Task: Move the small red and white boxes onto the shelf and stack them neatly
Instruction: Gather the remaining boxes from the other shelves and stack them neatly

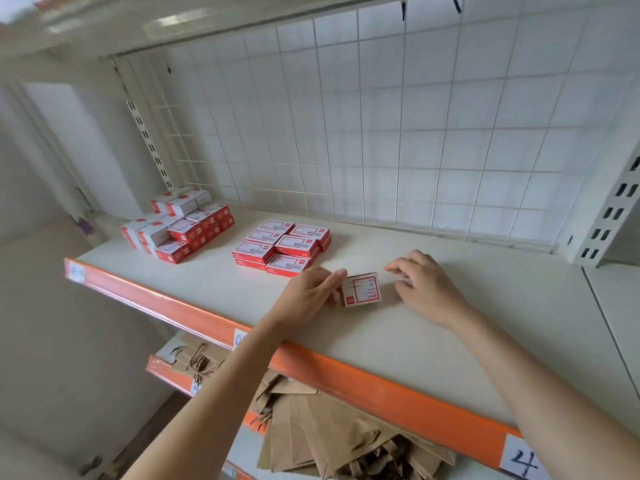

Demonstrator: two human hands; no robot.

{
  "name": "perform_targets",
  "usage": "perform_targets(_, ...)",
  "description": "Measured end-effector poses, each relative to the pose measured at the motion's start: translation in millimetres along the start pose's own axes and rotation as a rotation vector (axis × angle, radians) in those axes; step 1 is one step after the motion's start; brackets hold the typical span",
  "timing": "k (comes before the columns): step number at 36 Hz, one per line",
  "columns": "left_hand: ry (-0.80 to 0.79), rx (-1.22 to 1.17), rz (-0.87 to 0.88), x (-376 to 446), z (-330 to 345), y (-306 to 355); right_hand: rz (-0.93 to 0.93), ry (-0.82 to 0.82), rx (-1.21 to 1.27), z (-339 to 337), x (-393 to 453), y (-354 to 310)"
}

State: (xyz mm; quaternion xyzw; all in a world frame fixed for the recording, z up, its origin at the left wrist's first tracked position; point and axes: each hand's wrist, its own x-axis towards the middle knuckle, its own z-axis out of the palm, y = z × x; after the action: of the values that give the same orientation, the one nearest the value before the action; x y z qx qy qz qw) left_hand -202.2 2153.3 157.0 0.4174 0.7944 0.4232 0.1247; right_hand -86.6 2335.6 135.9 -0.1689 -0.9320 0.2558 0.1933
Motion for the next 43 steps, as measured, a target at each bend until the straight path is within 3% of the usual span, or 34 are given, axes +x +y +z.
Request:
perform_targets(10, 0.029, -0.046, 0.012, -2, 2, 4, -0.017, -0.013, -0.011, -3, -2, -2)
perform_targets(20, -0.061, -0.028, -0.015, -2, -1, 5, -0.005, -0.042, -0.014, -5, -2, -5)
perform_targets(27, 0.036, 0.048, -0.043, -1, 4, -1, -0.023, -0.006, 0.024, -8, -3, -16)
perform_targets(35, -0.058, 0.089, 0.047, -5, 2, 5, 0.007, -0.143, 0.141, -12, -6, -30)
perform_targets(43, -0.053, 0.241, 0.197, -9, 2, 4, -0.035, -0.147, -0.044, -5, -10, -25)
